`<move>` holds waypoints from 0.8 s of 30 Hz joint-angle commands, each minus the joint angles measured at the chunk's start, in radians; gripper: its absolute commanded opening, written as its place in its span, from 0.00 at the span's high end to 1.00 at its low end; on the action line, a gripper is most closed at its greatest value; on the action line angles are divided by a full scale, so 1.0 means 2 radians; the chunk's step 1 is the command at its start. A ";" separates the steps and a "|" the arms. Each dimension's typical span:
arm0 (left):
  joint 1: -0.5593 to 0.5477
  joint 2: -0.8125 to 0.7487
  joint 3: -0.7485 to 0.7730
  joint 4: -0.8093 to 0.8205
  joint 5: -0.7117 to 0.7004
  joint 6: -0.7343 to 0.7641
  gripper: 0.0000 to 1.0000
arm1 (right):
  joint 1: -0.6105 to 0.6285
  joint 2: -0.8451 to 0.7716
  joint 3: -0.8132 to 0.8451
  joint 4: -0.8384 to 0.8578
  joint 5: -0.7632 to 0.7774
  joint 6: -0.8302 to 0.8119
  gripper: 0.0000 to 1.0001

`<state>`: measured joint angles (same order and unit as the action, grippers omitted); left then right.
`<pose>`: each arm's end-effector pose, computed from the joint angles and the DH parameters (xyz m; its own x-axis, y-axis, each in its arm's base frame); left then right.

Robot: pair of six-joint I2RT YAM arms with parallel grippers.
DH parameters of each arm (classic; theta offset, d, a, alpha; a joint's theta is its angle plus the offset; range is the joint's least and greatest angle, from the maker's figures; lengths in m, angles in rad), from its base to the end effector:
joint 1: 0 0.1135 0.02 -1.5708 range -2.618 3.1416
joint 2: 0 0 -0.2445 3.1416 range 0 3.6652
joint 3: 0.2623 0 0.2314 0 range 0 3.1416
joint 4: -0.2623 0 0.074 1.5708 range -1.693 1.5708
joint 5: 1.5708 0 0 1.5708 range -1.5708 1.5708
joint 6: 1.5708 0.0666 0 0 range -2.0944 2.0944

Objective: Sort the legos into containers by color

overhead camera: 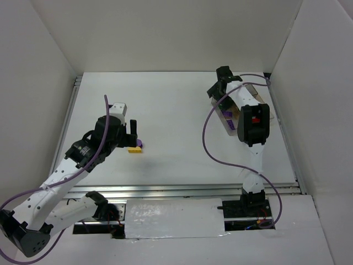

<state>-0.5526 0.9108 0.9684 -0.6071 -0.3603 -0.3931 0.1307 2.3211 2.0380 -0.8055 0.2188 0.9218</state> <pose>0.1877 -0.0882 0.3082 -0.5008 -0.1123 -0.8583 0.0471 0.9865 -0.1566 0.4803 0.0486 0.1644 -0.5527 0.7117 -0.4335 0.6833 0.6849 0.2532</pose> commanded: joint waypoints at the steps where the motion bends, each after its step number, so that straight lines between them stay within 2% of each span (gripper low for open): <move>1: 0.002 -0.007 0.005 0.016 0.005 0.009 0.03 | 0.001 -0.047 -0.039 0.020 0.031 0.044 0.00; 8: 0.002 -0.015 0.003 0.017 0.004 0.008 0.02 | 0.001 -0.131 -0.141 0.084 0.045 0.110 0.00; 11: 0.002 -0.017 0.002 0.017 0.005 0.009 0.02 | 0.000 -0.144 -0.138 0.104 0.036 0.109 0.00; 16: 0.002 -0.020 0.001 0.015 0.001 0.008 0.02 | -0.002 -0.142 -0.107 0.071 0.051 0.115 0.01; 24: 0.002 -0.028 0.000 0.016 0.005 0.009 0.02 | -0.016 -0.170 -0.168 0.061 0.082 0.147 0.17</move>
<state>-0.5518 0.8726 0.9684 -0.6056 -0.3603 -0.3927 0.1108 2.0628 1.7309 -0.6739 0.3157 1.1744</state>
